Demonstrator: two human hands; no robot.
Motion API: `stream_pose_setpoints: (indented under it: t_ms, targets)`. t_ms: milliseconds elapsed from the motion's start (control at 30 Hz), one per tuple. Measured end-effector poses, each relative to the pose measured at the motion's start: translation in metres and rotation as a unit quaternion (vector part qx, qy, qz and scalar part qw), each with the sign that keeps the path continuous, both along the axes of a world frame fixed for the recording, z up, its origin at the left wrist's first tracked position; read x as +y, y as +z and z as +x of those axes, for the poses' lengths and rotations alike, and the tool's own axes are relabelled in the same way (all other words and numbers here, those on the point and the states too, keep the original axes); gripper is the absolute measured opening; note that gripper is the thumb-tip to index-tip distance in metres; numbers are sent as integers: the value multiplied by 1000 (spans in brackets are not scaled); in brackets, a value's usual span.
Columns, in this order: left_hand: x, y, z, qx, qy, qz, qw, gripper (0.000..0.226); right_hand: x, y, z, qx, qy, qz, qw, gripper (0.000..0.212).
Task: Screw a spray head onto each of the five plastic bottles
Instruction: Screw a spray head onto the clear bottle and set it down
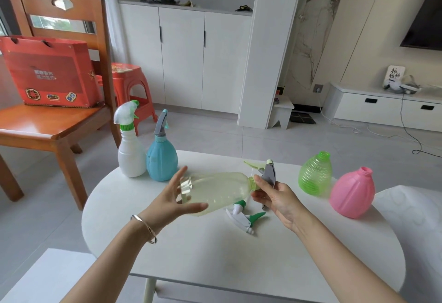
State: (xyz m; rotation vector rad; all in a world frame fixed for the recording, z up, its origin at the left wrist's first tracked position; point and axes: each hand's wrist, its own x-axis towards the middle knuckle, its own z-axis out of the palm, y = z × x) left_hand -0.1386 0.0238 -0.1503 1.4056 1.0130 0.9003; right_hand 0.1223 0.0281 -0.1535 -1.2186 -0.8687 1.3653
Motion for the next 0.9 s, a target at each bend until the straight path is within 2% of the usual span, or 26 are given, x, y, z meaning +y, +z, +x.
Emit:
stream_pose_setpoints:
  t_ms: [33,67,167,233,267,367,400,467,533,600,700,800,867,900]
  targets:
    - [0,-1,1,-19,-3,-18,1000,134,0,0,-1,19,-1,1,1000,21]
    - [-1,0,4,-35,-10,-43,998,132,0,-1,-3,33,-5,3,999,21]
    - [-3,6,9,-24,-38,-121,992,79,0,-2,-5,37,-10,0,999,16]
    - [0,4,8,-3,-15,-83,996,63,0,0,-3,39,-7,-7,999,15]
    - [2,5,6,-5,-5,-48,999,69,1,1,-1,43,-8,-10,999,15]
    - [5,1,-1,-39,-30,-17,999,115,2,3,-1,60,-10,-11,998,19]
    - [4,0,-1,-53,-40,-39,997,114,2,3,-2,61,-8,-8,998,19]
    - [1,5,3,-73,-54,-111,990,83,2,2,-4,54,-7,-1,998,17]
    - [-1,6,3,-45,-42,-110,992,66,2,2,-4,47,-9,2,999,19]
    - [1,5,1,-26,-19,-44,998,71,2,4,-2,51,-9,3,999,28]
    - [4,4,-4,-73,-7,-46,996,85,3,8,-1,56,-3,15,998,38]
    - [4,4,-5,-112,-20,-93,989,68,3,10,-4,41,-9,29,999,41]
    - [3,3,-3,-134,-19,-142,981,49,3,11,-6,60,2,50,997,38]
    - [3,2,-1,-139,-12,-170,975,49,2,12,-8,79,16,61,995,35]
